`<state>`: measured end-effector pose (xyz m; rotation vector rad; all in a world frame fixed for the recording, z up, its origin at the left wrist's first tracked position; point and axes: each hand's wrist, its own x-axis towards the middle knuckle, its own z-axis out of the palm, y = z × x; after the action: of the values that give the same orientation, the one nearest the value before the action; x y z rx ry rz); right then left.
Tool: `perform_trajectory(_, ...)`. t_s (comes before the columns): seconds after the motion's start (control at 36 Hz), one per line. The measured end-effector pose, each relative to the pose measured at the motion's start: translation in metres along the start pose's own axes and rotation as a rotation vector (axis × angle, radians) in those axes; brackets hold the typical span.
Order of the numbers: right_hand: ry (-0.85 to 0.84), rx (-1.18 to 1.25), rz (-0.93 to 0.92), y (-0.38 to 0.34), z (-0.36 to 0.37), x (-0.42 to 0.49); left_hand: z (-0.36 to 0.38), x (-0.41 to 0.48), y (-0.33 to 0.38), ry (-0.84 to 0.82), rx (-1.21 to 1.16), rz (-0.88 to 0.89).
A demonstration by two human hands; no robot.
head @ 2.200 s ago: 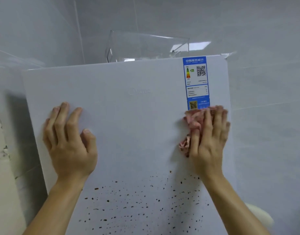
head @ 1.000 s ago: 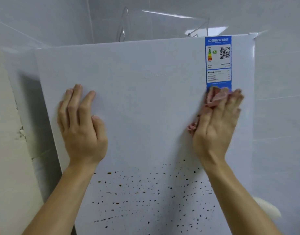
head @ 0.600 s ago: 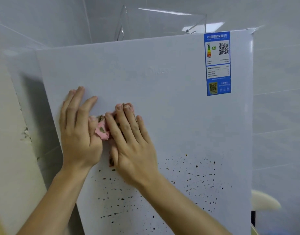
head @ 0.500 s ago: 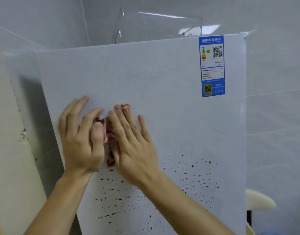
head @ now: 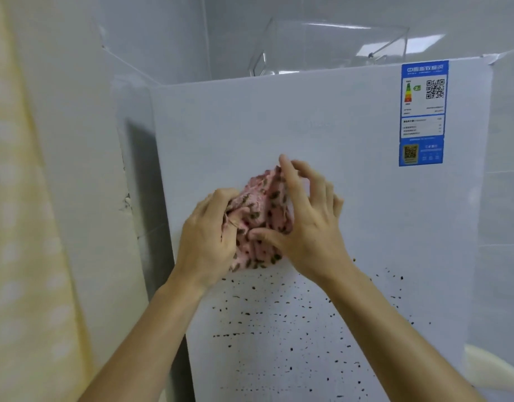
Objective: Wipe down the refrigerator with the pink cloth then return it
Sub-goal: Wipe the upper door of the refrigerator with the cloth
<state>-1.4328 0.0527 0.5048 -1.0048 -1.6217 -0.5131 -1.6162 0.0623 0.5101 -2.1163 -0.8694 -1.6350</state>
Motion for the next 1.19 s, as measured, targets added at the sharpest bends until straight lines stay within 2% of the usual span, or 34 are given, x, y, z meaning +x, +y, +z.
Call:
perform_trajectory(0.08,-0.002,0.068,0.062,-0.003,-0.009,0.002,-0.010,0.000,0.012,-0.059,-0.130,-0.048)
perform_trajectory(0.19,-0.083,0.372,0.205,-0.010,-0.025,-0.001,-0.020,0.010,0.028,-0.067,-0.331,-0.083)
perform_trajectory(0.36,-0.325,0.857,0.472,-0.017,-0.047,-0.007,-0.027,0.022,0.043,-0.142,-0.469,-0.028)
perform_trajectory(0.47,-0.455,0.968,0.548,-0.017,-0.065,-0.008,-0.028,0.026,0.045,-0.207,-0.564,-0.045)
perform_trajectory(0.56,-0.403,1.042,0.608,-0.011,-0.068,-0.009,-0.024,0.028,0.046,-0.221,-0.572,-0.087)
perform_trajectory(0.67,-0.267,1.200,0.722,-0.005,-0.076,-0.004,-0.017,0.028,0.043,-0.150,-0.517,-0.185)
perform_trajectory(0.72,-0.198,1.025,0.676,-0.001,-0.079,-0.002,-0.013,0.029,0.040,-0.105,-0.497,-0.221)
perform_trajectory(0.78,-0.096,0.701,0.594,0.004,-0.078,0.000,-0.007,0.030,0.039,-0.065,-0.475,-0.244)
perform_trajectory(0.94,0.284,-0.018,0.341,0.009,-0.056,0.014,0.023,0.040,0.039,0.054,-0.251,-0.170)
perform_trajectory(1.0,0.349,-0.070,0.287,0.010,-0.042,0.016,0.033,0.042,0.038,0.081,-0.142,-0.110)
perform_trajectory(1.06,0.377,-0.004,0.236,0.006,-0.027,0.014,0.041,0.042,0.037,0.115,-0.077,-0.065)
perform_trajectory(1.11,0.399,0.046,0.099,0.003,-0.010,0.005,0.046,0.041,0.036,0.158,-0.043,-0.027)
perform_trajectory(1.19,0.349,-0.127,-0.124,0.008,0.015,-0.008,0.048,0.040,0.033,0.191,-0.036,0.001)
